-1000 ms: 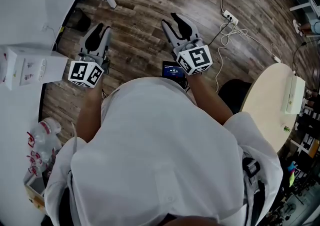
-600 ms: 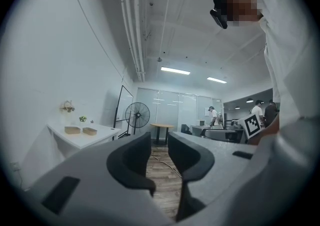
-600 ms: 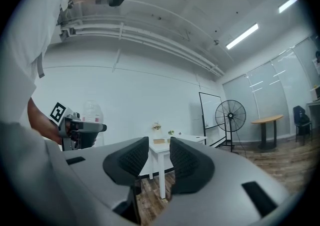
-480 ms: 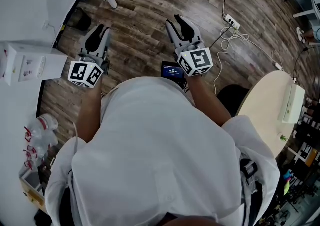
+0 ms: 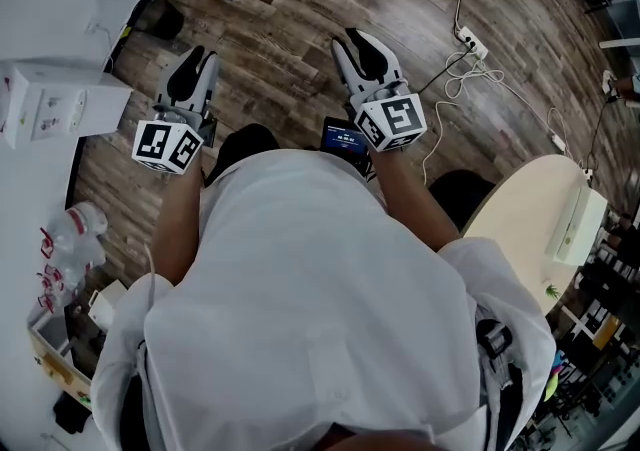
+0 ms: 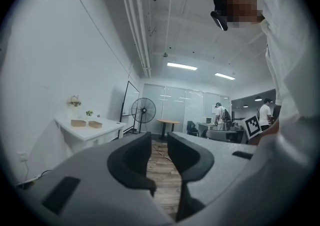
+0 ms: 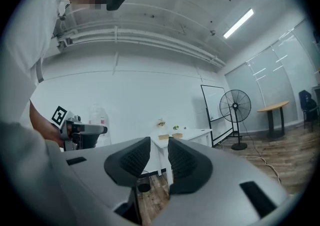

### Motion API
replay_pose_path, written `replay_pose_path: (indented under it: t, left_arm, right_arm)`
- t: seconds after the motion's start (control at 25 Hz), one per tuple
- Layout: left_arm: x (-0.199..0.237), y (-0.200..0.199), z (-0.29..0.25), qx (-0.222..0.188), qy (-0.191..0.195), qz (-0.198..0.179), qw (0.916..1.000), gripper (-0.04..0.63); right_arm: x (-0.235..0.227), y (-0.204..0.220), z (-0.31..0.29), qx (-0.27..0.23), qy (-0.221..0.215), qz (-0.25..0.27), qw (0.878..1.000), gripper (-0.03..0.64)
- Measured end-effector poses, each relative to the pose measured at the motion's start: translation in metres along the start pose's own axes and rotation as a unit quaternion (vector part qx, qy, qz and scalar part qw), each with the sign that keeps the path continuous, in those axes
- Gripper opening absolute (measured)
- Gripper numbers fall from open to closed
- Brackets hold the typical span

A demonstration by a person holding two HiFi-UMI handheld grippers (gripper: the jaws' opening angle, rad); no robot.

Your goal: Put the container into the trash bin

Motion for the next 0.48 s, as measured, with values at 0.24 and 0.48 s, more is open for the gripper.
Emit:
replay_pose_path:
  t: [0.24,0.48]
  left_arm:
    - [0.018,0.005,-0.018,0.01,-0.011,0.015,0.9998,0.103]
    - [0.065,0.011,-0.048,0.016,-0.006,0.011,0.9998,0.103]
  right_arm:
    - [-0.018,0.006,-0.018,0.006,0.0,-0.009,1.0,0.129]
    - [-0.037,0.02,-0.062,0.023,0.022,-0.01,0.999,0.124]
Point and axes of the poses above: the fingertips, and each gripper's own axes: z backward along the fingers, x to its left, y out of its underside, the point moved 10 cm from there along z, backward along the fingers, and after that the axes turned 4 degrees about y, right-handed, at the moved point
